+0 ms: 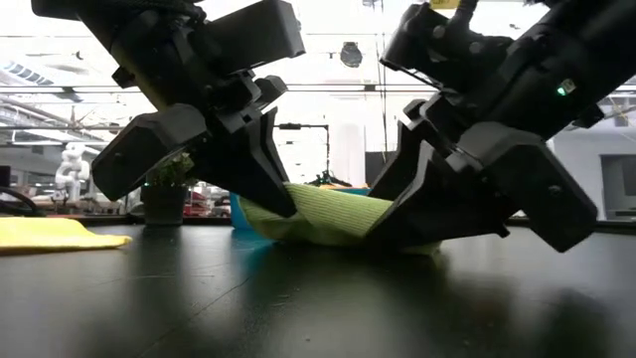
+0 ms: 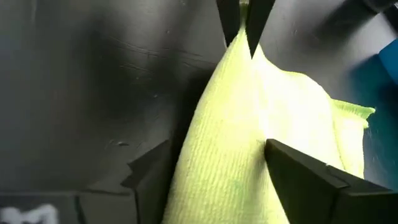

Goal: Fold microfiber towels
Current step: Put the green microfiber towel into the blue bin

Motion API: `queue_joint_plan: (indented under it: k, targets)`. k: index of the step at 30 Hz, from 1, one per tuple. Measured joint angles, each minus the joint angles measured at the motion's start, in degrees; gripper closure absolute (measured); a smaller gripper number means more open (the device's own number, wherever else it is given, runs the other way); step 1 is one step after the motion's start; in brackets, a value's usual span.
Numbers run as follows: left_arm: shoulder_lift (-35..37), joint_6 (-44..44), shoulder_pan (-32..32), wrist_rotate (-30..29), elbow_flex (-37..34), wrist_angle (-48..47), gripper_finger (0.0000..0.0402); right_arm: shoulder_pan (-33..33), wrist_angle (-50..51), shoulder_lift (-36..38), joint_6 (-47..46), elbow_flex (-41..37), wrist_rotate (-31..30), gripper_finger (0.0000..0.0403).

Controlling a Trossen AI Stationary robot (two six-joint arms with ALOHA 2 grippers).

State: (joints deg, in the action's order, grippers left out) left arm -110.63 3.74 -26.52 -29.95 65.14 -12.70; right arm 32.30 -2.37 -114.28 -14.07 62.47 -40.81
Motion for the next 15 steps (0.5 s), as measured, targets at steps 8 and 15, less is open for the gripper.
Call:
queue_joint_plan:
  k: [8,15]
  targets:
    - [0.02,-1.10,0.00,0.04,0.05,-1.04,0.0389,1.39,0.98,0.00,0.11,-0.02,-0.88,0.0254]
    - [0.04,-2.07,0.00,0.16,0.07,-2.62,0.0394,1.67,0.85,0.33,2.83,-0.05,-1.32,0.0377]
